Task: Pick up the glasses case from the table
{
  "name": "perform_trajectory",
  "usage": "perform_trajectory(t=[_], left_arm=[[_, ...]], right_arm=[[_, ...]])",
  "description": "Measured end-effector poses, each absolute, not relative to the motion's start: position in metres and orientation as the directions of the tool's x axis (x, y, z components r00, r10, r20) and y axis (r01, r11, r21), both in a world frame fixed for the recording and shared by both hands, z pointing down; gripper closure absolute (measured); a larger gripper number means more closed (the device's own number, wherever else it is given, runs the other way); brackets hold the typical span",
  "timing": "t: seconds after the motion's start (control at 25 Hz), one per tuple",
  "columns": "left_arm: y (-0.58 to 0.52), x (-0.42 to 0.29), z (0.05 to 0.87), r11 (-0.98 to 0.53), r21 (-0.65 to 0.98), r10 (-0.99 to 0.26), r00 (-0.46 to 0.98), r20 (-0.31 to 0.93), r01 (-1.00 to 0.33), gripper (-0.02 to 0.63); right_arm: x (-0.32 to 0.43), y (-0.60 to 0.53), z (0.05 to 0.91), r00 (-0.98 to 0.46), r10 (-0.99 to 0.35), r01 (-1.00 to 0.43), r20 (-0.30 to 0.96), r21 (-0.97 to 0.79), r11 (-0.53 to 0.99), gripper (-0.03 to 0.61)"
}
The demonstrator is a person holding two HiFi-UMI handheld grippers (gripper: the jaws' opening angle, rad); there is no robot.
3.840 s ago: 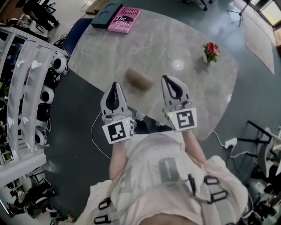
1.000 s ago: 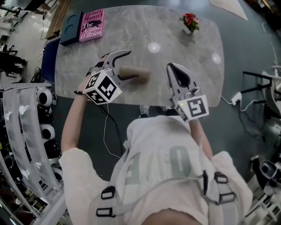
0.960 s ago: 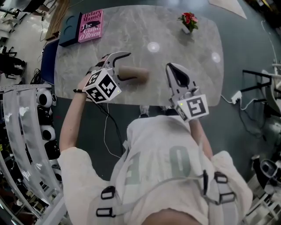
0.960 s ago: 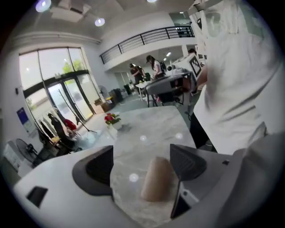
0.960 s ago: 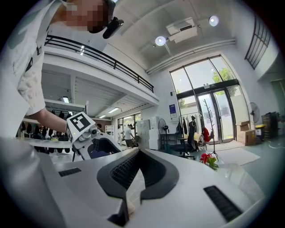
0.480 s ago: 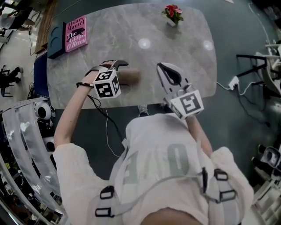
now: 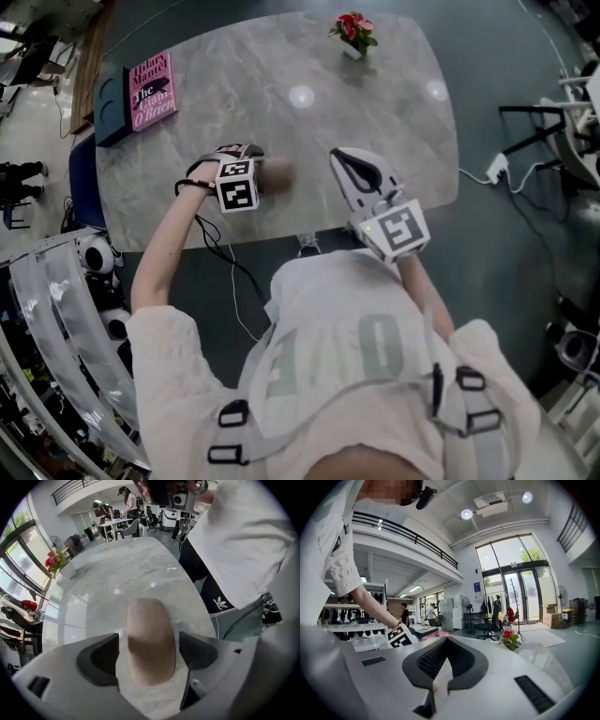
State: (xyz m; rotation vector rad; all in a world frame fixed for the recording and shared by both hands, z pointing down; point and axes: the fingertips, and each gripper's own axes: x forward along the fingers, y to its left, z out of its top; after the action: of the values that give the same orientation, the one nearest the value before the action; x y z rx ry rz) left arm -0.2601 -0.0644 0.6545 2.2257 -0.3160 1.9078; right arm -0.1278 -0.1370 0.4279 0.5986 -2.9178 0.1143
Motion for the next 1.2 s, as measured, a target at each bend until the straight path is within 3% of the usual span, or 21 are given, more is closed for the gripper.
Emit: perform_trajectory(t=[0.56, 1.2], left_arm=[[-0.052, -0.262, 0.684, -0.941, 0.145, 0.115, 0.114, 0.987, -0.305, 0.236], [-0.054, -0.260, 0.698, -0.925, 0.127, 0.092, 0.114, 0.989, -0.358, 0.233]], right_arm=[[-0.121, -0.148, 0.441, -0.891, -0.395, -0.419, 0.225, -0.068, 0.906, 0.577], [-0.124, -0.147, 0.447, -0.891, -0.385, -0.412, 0.239, -0.076, 0.908, 0.577]])
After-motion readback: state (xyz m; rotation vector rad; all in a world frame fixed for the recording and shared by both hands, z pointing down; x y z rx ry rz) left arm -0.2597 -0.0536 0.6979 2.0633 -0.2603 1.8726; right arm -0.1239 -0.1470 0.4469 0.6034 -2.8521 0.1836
